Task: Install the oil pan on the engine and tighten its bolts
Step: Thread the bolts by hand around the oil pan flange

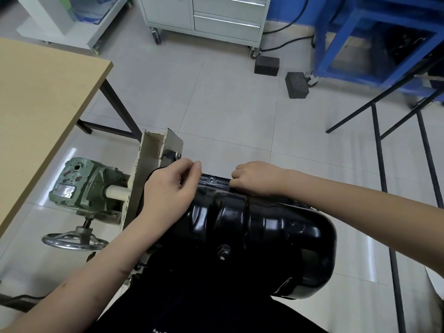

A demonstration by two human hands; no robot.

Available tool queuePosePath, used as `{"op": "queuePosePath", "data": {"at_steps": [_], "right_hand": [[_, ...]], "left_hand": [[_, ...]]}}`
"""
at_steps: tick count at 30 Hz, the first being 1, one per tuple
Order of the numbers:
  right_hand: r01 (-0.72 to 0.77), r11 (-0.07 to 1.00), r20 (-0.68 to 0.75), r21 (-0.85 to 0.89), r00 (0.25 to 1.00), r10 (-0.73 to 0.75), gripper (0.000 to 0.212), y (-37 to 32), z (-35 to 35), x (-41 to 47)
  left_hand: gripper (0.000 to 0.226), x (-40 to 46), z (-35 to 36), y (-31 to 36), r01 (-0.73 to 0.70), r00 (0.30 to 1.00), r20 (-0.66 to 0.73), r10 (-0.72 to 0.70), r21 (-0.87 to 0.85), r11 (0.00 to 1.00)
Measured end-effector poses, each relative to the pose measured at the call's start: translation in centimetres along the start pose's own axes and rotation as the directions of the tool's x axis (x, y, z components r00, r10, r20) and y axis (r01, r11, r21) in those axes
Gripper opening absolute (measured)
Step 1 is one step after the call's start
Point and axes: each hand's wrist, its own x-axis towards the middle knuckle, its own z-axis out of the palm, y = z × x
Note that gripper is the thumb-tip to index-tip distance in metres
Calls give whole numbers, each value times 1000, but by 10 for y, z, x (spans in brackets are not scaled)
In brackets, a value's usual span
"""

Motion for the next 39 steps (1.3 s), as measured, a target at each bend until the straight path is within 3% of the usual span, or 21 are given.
{"op": "queuePosePath", "data": {"at_steps": [3,6,9,11,14,20,26,32,34,35,37,39], "right_hand": [[5,1000,25,-12,1000,-4,24,0,-1,0],[9,999,44,-33,999,-7,23,-1,-3,0],[14,998,46,-65,999,-11,23,-3,-4,0],[16,997,38,-80,999,-13,24,-4,-3,0],[26,995,31,-95,999,-23,24,-5,-3,0],[42,995,37,-96,999,-38,27,-2,-2,-3],[50,985,33,-163,998,-45,26,-5,0,0],[45,960,78,-275,997,-24,20,-5,-2,1],[24,931,-73,-364,996,-54,10,-3,-4,0],[8,927,-99,-375,994,-49,15,-4,-6,-1],[6,943,-93,-332,995,-40,13,-3,-2,1],[1,968,11,-252,1000,2,25,-3,8,9]], "left_hand": [[47,2,-1,2,50,999,20,-49,-44,998],[32,16,-1,3,226,974,42,-224,-311,923],[33,35,-1,6,476,857,206,-472,-667,573],[34,41,1,10,547,791,313,-525,-747,379],[34,42,8,15,599,742,418,-524,-764,239],[35,43,9,12,605,738,426,-523,-761,234],[32,39,12,13,553,796,351,-494,-754,355],[32,38,12,12,537,809,340,-480,-760,367],[32,38,12,12,535,811,338,-477,-758,374],[32,38,12,12,535,812,338,-475,-756,377],[32,38,12,12,534,815,339,-470,-754,383],[32,37,13,12,532,818,338,-465,-752,388]]}}
